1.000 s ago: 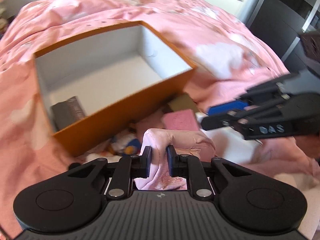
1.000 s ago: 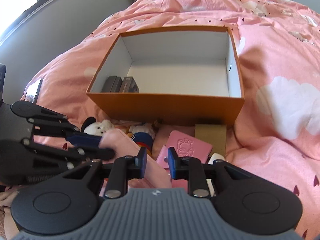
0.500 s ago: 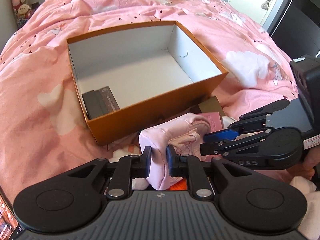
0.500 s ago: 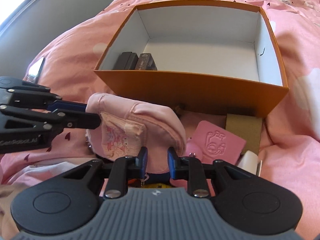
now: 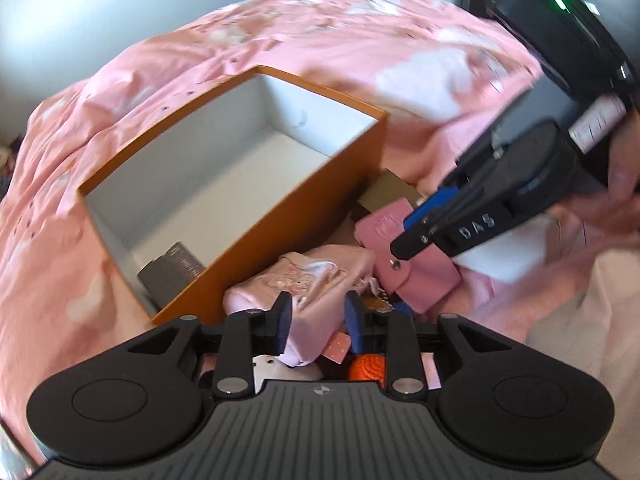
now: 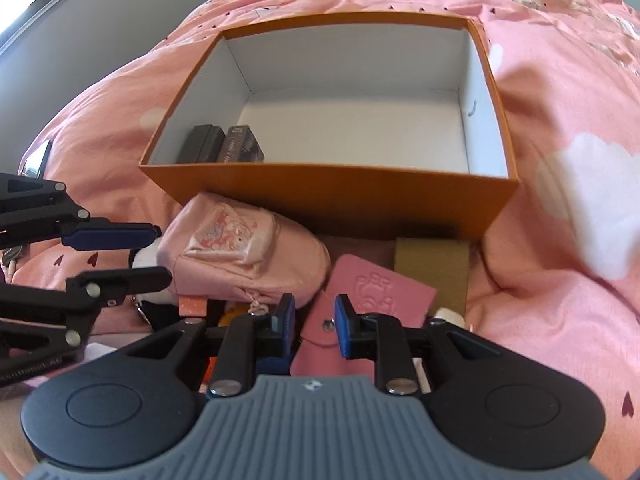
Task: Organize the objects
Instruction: 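Grasp the pink snap card holder with the right gripper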
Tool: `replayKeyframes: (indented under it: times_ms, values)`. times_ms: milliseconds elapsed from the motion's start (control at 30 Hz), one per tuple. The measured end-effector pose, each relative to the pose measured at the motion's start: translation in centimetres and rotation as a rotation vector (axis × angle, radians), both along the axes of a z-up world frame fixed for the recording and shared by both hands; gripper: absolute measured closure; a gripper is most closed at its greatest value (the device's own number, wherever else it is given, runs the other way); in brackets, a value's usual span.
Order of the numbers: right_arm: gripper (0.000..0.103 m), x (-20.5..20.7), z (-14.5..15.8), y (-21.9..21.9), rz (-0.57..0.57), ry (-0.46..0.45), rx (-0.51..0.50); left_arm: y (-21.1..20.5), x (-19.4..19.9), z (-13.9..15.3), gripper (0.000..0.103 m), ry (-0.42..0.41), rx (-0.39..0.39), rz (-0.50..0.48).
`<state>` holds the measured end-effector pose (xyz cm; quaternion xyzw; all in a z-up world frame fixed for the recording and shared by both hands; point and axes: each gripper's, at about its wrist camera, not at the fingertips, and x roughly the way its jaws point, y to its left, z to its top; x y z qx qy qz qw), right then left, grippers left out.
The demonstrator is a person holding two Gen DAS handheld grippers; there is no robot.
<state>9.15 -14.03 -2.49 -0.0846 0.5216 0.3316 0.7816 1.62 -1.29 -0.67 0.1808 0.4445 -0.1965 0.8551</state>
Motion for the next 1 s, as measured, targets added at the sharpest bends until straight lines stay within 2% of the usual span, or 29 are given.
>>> replayKeyframes:
  times_ms: [167,233,300,333,433,567,600,667,800,867,1000]
  values:
    - [0.078,-0.2,-1.6,-0.8,-0.031,0.063,-0.032,-2.0,0.2,-1.9,0.054,0.001,0.167,-0.144]
    - [0.076,-0.1,-2.0,-1.0,-0.047,0.076,-0.042,-2.7,0.5,-2.4,0.053,0.001,0.224,-0.178]
    - [0.065,0.1,-2.0,-1.2,-0.055,0.072,-0.047,-3.4,0.6,-2.9,0.051,-0.003,0.284,-0.22]
    - [0.063,0.3,-2.0,-1.2,-0.056,0.068,-0.054,-3.7,0.7,-3.3,0.051,0.002,0.309,-0.243]
    - [0.062,1.0,-2.1,-1.1,-0.048,0.066,-0.078,-4.4,1.4,-4.4,0.05,0.014,0.358,-0.266]
    - [0.056,2.3,-2.7,-1.1,-0.031,0.082,-0.11,-4.9,2.3,-6.1,0.05,0.043,0.383,-0.252]
    - [0.056,2.6,-2.9,-1.1,-0.03,0.088,-0.114,-5.0,2.4,-6.3,0.05,0.045,0.382,-0.244]
    - [0.056,3.2,-3.2,-1.1,-0.03,0.1,-0.121,-4.9,2.6,-6.4,0.056,0.051,0.361,-0.22]
    - [0.05,4.2,-3.9,-0.8,-0.033,0.141,-0.145,-3.5,3.2,-5.6,0.07,0.061,0.276,-0.092]
    - [0.046,4.3,-4.2,-0.7,-0.028,0.163,-0.159,-2.2,3.6,-4.8,0.078,0.07,0.203,-0.004]
    - [0.038,4.5,-4.7,-0.7,-0.02,0.187,-0.172,0.6,4.3,-3.3,0.081,0.106,0.001,0.177]
